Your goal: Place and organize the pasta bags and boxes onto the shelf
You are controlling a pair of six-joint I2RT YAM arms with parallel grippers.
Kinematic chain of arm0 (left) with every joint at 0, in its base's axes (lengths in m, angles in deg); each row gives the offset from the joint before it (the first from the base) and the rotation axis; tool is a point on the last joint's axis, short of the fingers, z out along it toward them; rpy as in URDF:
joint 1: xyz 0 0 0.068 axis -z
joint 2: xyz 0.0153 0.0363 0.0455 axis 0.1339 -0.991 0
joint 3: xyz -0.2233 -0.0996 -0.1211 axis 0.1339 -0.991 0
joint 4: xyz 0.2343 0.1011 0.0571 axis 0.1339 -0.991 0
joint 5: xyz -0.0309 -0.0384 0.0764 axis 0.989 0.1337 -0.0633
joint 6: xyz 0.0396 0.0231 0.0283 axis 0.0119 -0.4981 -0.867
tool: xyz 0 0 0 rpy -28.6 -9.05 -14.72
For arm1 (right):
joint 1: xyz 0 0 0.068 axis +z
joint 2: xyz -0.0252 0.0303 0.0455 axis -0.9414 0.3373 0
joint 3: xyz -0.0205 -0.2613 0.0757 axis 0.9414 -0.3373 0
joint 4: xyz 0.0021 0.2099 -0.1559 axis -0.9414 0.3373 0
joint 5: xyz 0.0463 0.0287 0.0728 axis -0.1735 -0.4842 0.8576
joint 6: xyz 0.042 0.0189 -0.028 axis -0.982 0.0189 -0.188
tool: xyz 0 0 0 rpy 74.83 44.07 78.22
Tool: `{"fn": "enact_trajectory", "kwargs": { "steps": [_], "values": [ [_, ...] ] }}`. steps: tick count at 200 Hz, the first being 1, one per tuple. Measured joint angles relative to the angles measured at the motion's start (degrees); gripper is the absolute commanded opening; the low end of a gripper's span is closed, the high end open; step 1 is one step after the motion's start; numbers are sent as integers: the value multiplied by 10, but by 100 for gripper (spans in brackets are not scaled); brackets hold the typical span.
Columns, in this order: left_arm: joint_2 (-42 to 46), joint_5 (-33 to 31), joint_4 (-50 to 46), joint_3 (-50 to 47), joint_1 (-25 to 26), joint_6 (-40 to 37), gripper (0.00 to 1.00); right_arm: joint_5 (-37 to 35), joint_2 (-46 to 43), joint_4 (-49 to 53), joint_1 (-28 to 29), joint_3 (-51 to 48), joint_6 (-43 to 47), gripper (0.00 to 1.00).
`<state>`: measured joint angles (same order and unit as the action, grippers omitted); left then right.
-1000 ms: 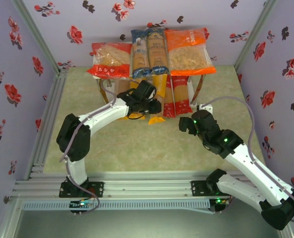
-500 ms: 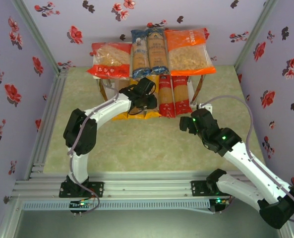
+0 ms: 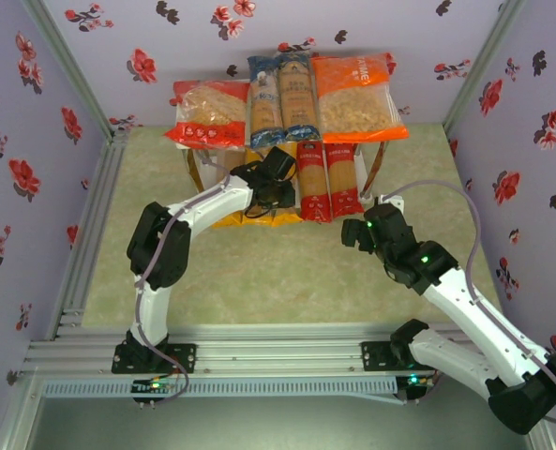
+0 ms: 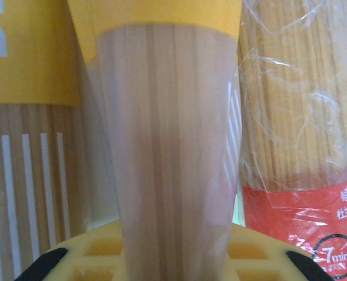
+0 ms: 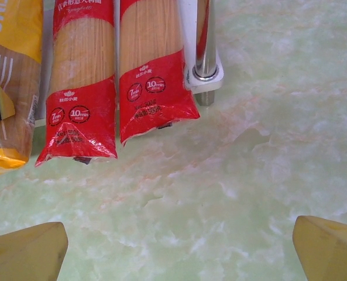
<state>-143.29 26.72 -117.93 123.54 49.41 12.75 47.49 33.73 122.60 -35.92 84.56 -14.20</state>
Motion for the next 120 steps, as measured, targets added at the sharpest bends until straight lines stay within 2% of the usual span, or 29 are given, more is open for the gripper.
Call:
{"fn": "enact_trajectory", "kwargs": {
  "steps": [57,120],
  "values": [
    [-9,0,-1,4,0,17,0,3,-4,0,-3,-2,0,99],
    [-48,11,-1,58,0,30,0,3,-36,0,-6,-7,0,99]
  ]
}}
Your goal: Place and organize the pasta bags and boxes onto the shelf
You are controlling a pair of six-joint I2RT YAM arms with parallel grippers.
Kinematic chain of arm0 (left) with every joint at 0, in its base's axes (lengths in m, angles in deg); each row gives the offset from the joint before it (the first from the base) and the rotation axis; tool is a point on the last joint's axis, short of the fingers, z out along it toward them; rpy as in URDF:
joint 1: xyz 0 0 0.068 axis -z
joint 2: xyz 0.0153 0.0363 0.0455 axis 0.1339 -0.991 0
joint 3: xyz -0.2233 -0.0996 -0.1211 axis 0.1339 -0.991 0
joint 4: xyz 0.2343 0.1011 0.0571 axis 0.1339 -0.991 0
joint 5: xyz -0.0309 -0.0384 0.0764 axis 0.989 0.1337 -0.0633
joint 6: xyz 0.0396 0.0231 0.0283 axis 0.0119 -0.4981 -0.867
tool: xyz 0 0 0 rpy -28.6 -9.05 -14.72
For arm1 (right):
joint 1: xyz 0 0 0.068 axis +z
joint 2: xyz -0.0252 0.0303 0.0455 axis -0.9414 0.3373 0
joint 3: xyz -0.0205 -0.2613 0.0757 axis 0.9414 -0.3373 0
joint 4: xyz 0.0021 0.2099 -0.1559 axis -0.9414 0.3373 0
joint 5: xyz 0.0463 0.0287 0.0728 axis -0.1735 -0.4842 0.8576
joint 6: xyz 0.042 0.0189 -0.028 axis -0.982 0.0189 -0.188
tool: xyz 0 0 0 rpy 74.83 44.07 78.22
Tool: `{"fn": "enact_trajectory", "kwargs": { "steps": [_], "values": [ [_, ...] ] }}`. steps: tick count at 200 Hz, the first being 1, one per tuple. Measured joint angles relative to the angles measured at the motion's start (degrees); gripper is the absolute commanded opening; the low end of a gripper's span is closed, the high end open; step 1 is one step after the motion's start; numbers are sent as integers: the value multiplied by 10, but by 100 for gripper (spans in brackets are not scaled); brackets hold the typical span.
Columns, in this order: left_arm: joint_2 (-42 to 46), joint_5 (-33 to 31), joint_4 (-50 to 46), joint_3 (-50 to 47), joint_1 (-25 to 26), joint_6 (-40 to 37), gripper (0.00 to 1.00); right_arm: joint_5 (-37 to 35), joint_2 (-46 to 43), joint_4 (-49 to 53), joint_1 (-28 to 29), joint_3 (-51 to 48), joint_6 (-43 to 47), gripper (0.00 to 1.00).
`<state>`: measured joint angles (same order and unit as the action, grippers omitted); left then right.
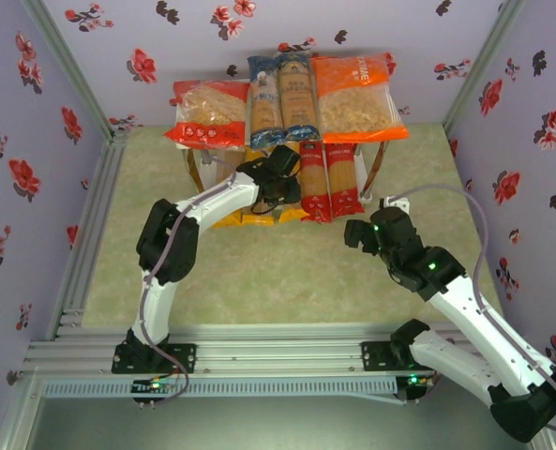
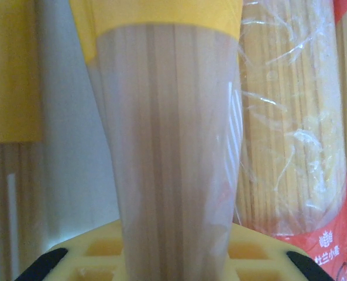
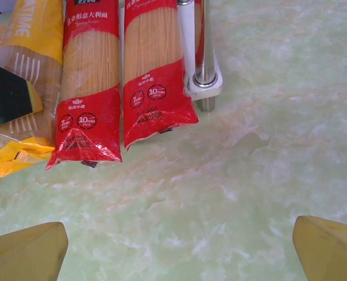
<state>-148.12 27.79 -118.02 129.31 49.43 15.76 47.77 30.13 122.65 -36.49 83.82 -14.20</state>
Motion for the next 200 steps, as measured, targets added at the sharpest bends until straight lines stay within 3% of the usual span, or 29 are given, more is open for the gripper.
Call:
{"fn": "enact_trajectory", "kwargs": {
  "steps": [116,200],
  "values": [
    [-28,11,-10,40,2,13,0,-2,-34,22,-4,-14,0,99],
    [-9,10,3,9,2,17,0,-4,-44,23,-5,-19,-1,99]
  ]
}}
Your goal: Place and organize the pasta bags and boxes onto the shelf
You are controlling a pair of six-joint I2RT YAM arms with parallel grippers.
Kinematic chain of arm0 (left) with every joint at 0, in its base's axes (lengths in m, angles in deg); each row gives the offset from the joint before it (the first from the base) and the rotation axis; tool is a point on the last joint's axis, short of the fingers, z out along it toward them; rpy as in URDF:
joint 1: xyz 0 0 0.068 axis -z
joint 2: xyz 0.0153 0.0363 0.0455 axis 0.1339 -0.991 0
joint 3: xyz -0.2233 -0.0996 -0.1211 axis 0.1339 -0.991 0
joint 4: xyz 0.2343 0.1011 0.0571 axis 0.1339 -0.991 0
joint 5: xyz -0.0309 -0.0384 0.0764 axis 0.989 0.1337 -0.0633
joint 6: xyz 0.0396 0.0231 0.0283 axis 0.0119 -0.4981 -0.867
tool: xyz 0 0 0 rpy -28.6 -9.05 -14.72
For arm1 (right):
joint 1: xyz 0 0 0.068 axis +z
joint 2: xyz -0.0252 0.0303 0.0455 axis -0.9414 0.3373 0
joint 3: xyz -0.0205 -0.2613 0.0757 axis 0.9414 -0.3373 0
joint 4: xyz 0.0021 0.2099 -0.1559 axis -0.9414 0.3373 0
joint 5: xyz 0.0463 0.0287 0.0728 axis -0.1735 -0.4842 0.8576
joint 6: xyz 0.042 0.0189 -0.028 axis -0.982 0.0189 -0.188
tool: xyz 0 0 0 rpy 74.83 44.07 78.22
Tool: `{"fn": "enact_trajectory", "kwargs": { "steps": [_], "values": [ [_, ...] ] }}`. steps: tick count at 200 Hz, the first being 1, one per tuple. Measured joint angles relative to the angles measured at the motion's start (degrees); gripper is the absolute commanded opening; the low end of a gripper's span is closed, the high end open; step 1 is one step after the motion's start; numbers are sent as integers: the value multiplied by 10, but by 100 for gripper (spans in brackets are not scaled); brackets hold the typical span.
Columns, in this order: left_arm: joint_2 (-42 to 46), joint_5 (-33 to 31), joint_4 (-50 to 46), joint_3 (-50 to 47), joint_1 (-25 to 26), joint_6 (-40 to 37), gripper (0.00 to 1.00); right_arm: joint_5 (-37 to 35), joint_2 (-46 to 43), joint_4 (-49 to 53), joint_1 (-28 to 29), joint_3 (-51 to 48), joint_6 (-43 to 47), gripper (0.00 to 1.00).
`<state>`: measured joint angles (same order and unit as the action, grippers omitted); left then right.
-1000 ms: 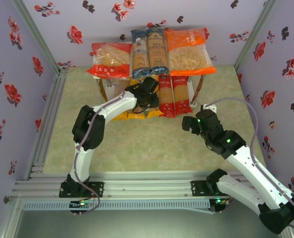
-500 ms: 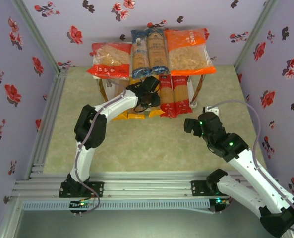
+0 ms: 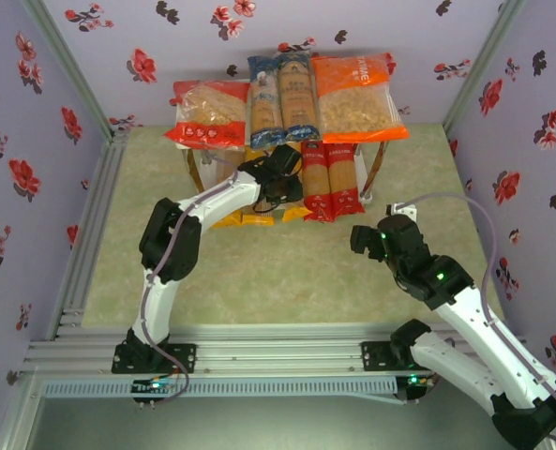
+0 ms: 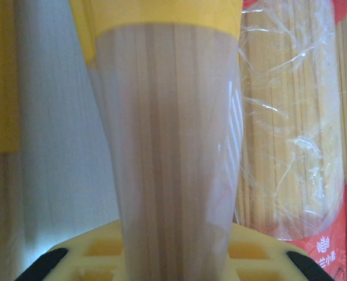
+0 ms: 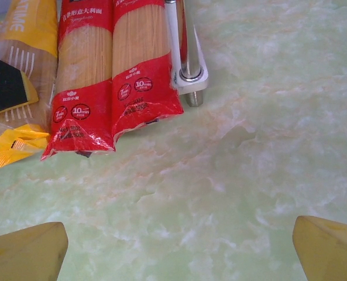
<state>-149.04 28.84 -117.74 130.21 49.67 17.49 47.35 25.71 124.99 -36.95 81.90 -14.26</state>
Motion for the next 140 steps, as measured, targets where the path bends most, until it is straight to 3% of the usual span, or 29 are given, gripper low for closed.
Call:
{"fn": "enact_trajectory", "kwargs": {
  "steps": [105,140],
  "values": [
    [24,-2,-16,-29,0,-1,5,3,3,-7,0,-4,-4,99],
    [24,-2,-16,-29,0,0,19,4,5,-6,0,-4,-4,99]
  ]
}}
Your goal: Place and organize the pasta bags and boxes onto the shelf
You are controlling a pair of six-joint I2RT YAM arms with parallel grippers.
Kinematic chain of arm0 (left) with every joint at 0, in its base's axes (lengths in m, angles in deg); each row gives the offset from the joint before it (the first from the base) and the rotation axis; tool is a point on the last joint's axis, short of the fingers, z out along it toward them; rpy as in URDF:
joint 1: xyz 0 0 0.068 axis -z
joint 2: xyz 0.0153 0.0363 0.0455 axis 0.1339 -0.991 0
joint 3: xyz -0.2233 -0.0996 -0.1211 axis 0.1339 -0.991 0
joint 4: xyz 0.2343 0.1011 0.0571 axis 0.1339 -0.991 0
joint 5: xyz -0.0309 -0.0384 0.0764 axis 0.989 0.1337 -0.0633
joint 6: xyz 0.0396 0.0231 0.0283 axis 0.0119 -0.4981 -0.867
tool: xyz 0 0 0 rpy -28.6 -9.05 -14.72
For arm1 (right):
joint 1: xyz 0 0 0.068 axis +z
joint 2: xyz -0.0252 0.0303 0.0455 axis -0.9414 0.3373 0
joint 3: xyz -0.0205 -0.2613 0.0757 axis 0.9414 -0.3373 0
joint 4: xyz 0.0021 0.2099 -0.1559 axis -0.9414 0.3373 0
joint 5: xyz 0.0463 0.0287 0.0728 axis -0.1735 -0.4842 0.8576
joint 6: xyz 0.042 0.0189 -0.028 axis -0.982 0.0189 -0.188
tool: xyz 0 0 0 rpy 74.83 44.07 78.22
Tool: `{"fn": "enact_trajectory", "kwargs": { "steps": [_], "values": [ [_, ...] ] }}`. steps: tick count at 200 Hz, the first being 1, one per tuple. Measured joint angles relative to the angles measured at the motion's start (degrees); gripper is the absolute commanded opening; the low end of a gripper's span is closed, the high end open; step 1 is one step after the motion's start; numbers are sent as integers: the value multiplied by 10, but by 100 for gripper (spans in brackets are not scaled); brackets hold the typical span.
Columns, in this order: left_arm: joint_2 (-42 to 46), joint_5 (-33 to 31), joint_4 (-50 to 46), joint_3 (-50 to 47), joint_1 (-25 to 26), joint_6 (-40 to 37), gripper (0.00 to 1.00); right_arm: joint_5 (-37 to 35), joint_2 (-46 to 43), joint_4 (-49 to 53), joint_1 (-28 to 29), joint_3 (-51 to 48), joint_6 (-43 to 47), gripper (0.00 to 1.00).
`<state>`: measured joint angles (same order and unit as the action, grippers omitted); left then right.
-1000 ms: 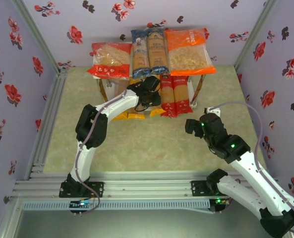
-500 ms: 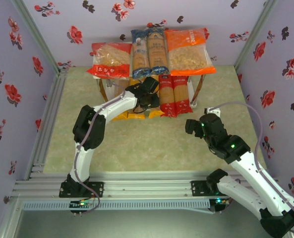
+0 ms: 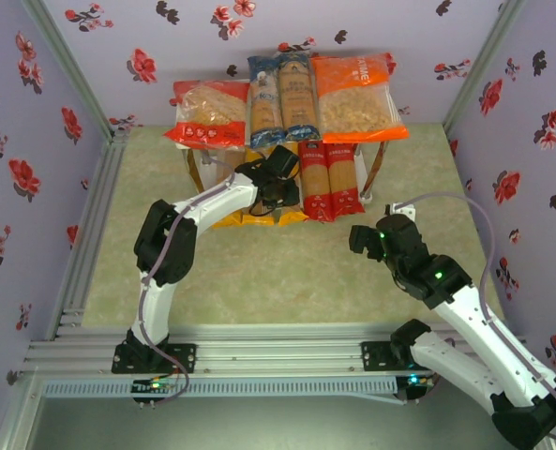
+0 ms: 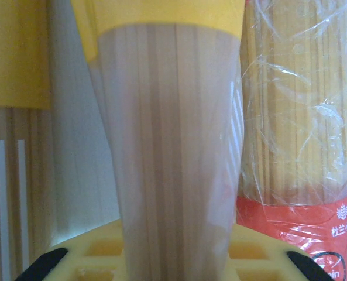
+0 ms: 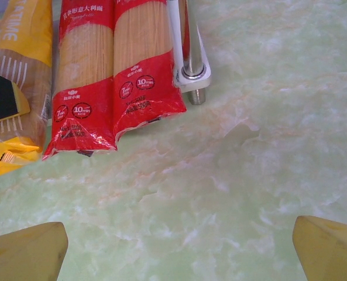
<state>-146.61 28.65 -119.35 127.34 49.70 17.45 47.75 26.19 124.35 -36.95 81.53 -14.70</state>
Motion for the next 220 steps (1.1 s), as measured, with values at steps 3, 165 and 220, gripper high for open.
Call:
{"fn": "enact_trajectory", "kwargs": {
  "steps": [3,165,220],
  "values": [
    [0,0,0,0,0,0,21,0,0,0,0,0,0,99],
    [32,23,75,-49,1,7,100,0,-2,0,-1,0,-2,99],
    [71,28,84,-64,4,-7,100,0,-4,0,-1,0,-2,99]
  ]
}}
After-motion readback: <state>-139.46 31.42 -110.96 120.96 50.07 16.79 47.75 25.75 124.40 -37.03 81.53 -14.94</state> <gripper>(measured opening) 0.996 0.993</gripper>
